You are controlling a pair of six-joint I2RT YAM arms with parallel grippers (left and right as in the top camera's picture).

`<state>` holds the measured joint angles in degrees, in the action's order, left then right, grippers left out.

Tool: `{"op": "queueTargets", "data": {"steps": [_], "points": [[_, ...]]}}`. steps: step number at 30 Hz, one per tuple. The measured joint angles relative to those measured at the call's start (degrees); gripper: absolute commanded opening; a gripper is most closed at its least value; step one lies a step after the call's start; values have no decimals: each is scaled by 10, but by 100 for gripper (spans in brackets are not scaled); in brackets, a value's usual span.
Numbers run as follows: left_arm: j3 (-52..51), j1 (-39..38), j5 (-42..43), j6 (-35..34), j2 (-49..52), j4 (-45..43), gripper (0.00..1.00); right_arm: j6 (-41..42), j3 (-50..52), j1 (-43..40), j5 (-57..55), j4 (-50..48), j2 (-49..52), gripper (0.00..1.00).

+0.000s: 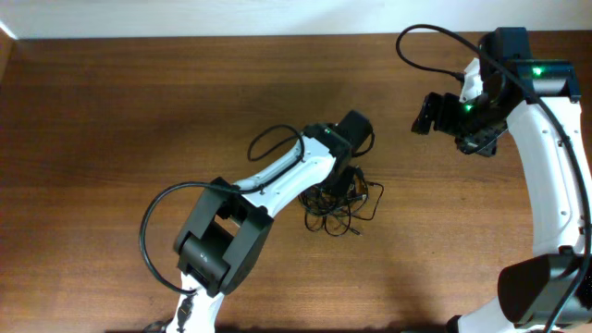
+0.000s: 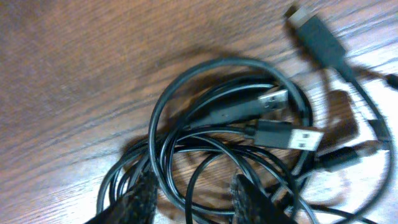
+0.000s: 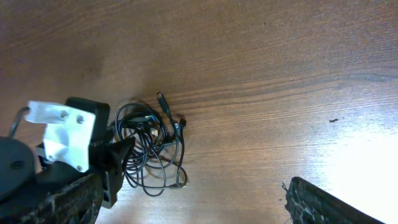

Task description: Untangle cables

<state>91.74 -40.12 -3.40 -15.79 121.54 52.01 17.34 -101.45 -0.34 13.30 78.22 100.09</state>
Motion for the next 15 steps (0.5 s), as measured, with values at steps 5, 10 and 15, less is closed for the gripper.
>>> {"op": "queueTargets", "data": {"steps": [5, 10, 15], "points": [[-30, 0, 0, -16, 0, -28, 38, 0, 0, 0, 0, 1, 0, 95], [-35, 1, 0, -21, 0, -34, 38, -3, 0, 0, 0, 7, 0, 95], [-36, 1, 0, -27, 0, -34, 38, -10, 0, 0, 0, 7, 0, 95]]}}
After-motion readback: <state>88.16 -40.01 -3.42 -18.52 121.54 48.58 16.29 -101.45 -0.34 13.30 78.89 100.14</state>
